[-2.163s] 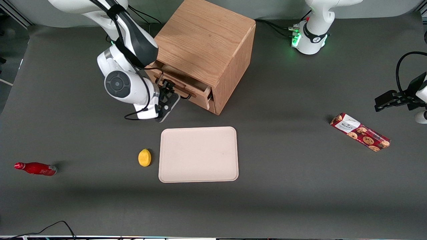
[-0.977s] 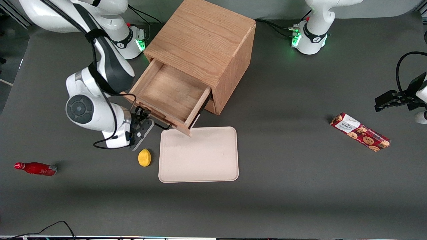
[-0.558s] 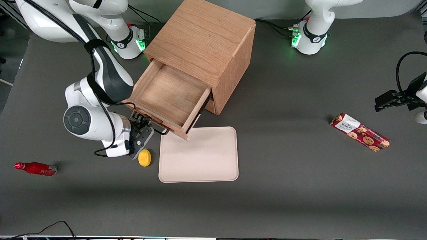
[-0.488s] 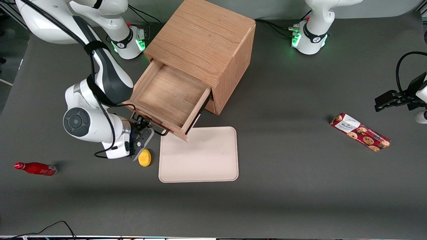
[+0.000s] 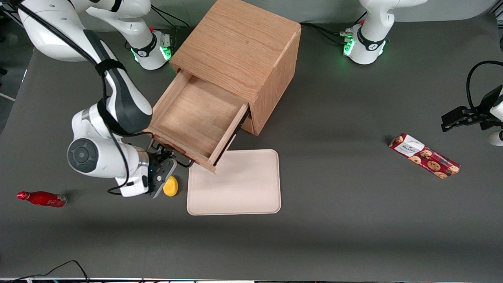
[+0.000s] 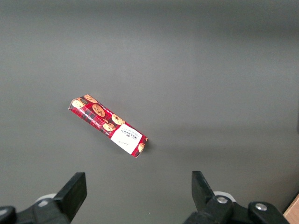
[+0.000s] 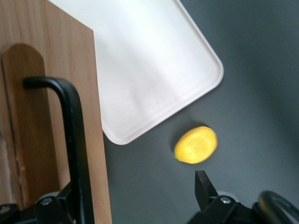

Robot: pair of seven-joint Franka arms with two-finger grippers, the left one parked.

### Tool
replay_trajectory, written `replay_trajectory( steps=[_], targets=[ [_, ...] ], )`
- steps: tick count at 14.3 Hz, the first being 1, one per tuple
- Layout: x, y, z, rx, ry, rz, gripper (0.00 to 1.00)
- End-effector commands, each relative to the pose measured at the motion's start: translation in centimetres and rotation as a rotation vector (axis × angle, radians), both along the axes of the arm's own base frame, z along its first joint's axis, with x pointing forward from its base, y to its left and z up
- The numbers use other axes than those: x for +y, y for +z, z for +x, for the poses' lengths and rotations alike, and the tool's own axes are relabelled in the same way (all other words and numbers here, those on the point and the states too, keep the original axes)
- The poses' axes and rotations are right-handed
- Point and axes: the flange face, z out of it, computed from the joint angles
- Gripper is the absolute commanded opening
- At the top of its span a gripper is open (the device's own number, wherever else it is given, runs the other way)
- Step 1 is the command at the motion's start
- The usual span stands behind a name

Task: Open upper drawer
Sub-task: 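Pull the handle outward with the right gripper, sliding the drawer open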

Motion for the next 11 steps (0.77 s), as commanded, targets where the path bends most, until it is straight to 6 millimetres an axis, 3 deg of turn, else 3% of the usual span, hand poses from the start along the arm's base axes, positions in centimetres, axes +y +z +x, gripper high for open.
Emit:
replay_trajectory(
  steps=[1,6,11],
  targets=[
    [-0.6,-0.3,1.4,-0.027,0.073,-0.024,1.0],
    [-0.6,2.7,0.9,-0.008,0.038,-0.036,1.0],
    [-1.5,11.5,-1.4,0.017,-0.097,-0.069,1.0]
  ],
)
